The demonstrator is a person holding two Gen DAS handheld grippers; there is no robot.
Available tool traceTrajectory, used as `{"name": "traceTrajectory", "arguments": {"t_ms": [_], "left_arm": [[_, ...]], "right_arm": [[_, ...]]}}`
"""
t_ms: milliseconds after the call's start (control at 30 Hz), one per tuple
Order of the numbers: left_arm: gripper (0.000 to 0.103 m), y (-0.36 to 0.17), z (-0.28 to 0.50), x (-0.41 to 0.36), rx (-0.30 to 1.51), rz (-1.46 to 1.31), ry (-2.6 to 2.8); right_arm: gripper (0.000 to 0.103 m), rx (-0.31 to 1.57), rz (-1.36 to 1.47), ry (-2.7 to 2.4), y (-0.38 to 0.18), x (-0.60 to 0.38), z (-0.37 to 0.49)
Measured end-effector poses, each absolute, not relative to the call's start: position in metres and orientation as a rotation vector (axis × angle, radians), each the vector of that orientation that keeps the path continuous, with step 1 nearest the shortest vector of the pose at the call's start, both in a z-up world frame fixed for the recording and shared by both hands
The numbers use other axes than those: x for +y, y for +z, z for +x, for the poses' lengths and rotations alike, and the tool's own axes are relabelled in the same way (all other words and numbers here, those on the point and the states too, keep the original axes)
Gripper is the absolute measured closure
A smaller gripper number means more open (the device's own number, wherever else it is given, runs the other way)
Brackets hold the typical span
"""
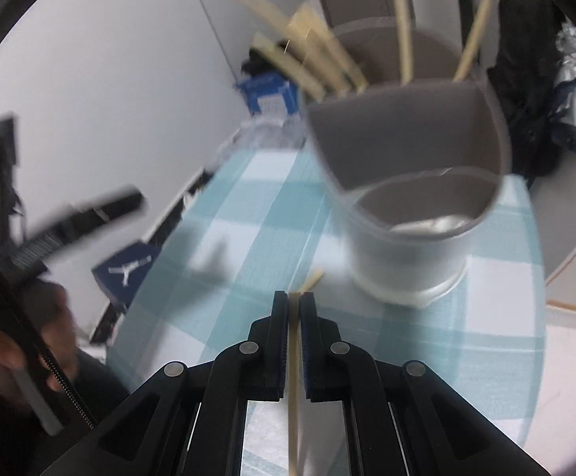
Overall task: Organize utensils
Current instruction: 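Close the left gripper on the last chopstick while the right lifts its chopstick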
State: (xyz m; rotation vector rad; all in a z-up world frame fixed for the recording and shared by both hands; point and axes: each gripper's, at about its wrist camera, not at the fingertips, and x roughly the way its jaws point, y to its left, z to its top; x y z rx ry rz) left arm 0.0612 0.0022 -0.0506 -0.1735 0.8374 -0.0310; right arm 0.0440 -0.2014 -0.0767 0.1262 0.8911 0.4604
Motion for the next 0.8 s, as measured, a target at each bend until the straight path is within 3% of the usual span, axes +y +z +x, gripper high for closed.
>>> {"name": "traceTrajectory", "arguments": {"t_ms": [367, 567, 700, 800], "left_arm": [[0.002, -0.092, 0.089, -0.058, 1.058, -0.032, -0.143], [0.014, -0.104, 0.094, -0.088, 1.110, 0.101, -0.185], [0.041, -0.111, 0.093, -0.100, 1.152, 0.163, -0.206], [0.046, -0.111, 0.094, -0.097, 1.154, 0.129, -0.200]], "right_arm": [[0.098, 0.776, 0.360, 0.446, -0.055, -0.275, 0.045], [0.098, 0.725, 0.459, 0.431, -0.049, -0.308, 0.040], [0.098, 0.721, 0.471, 0.430, -0.049, -0.317, 0.039], [0.098, 0.720, 0.482, 0.430, -0.049, -0.321, 0.037]]}}
